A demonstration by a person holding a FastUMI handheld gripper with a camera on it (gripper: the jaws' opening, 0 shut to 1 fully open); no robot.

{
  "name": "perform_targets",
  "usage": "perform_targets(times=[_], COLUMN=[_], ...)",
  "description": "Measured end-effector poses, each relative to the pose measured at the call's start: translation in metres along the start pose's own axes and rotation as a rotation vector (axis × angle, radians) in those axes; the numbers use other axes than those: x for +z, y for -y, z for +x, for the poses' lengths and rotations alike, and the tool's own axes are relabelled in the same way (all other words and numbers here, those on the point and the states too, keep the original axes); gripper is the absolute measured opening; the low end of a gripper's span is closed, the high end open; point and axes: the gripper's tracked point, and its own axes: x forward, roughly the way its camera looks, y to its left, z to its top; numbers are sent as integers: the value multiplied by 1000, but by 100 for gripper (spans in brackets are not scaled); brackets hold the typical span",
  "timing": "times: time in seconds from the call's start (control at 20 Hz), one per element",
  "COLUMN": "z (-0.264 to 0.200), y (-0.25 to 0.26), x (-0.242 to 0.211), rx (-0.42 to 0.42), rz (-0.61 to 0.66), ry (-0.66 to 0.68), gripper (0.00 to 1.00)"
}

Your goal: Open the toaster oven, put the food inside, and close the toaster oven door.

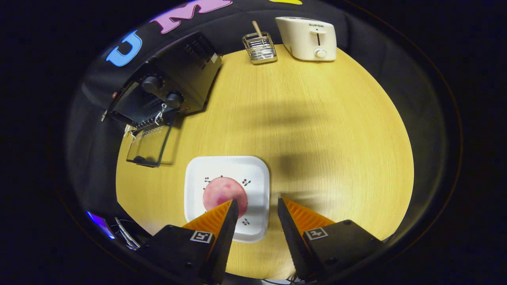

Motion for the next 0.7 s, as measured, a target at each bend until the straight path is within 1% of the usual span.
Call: perform_targets(times=[0.15,0.2,0.25,0.45,0.5,0.55,0.6,0.65,0.7], z=[11,13,13,16,6,48,20,19,20], y=[4,5,4,7,13,15,14,12,13], x=[-6,-8,-3,-2,-8,-14,-4,-4,-5], rx=[-21,-24,-22,-51,-83,-71,-64,-50,-43], rz=[-13,-13,-9,-38,-36,-17,2,12,17], ry=[-49,-66,-59,-95,-127,-123,-139,-153,-158], gripper=[69,61,58,56,43,31,18,18,16])
